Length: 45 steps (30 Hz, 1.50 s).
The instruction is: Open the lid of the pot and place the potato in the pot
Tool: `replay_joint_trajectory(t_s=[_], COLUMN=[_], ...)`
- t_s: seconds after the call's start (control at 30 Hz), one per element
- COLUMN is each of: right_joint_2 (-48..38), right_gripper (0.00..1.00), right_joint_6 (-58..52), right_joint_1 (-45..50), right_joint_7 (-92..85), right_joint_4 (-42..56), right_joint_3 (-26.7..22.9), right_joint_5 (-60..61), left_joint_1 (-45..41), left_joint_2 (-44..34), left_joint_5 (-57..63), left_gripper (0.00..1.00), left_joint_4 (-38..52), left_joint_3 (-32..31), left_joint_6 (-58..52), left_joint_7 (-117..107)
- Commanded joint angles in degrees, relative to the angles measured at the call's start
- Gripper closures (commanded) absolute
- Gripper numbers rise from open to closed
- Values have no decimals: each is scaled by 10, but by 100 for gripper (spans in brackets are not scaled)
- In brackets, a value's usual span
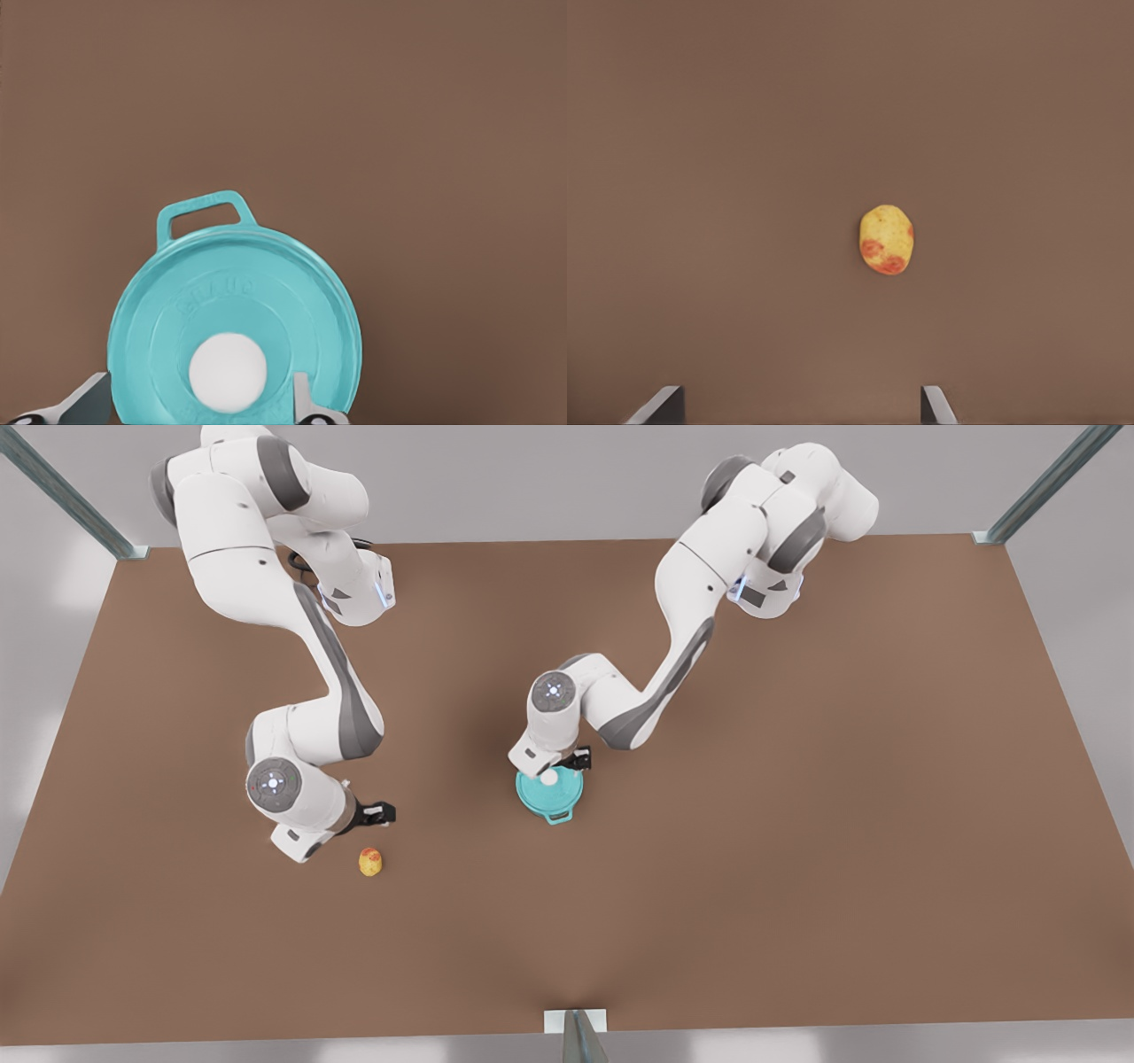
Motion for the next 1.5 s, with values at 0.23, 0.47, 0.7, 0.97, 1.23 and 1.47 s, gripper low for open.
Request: replay_joint_trajectory(t_s=[0.23, 0.47, 0.7, 0.97, 1.23, 1.47], right_joint_2=[44, 74, 105, 118, 138, 158], right_gripper=[0, 0, 0, 0, 1, 3], right_joint_6=[148, 168, 194, 194, 215, 217], right_joint_1=[-14, -13, -14, -17, -17, -17], right_joint_7=[51, 39, 6, -38, -65, -68], right_joint_4=[-15, -5, -5, -11, -16, -3], right_joint_3=[-2, -2, -2, -2, -22, -23], right_joint_5=[-1, -25, -41, -40, -40, -39], left_joint_1=[0, 0, 0, 73, 244, 250], left_joint_2=[7, 9, 14, 8, 83, 65], left_joint_5=[17, 17, 28, 26, 22, 46], left_gripper=[0, 6, 56, 65, 65, 0], left_joint_4=[2, 0, 3, 52, 64, 64], left_joint_3=[0, 0, 0, 9, 0, 6], left_joint_6=[12, 12, 3, -59, 21, -27], left_joint_7=[-197, -196, -194, -112, 177, 251])
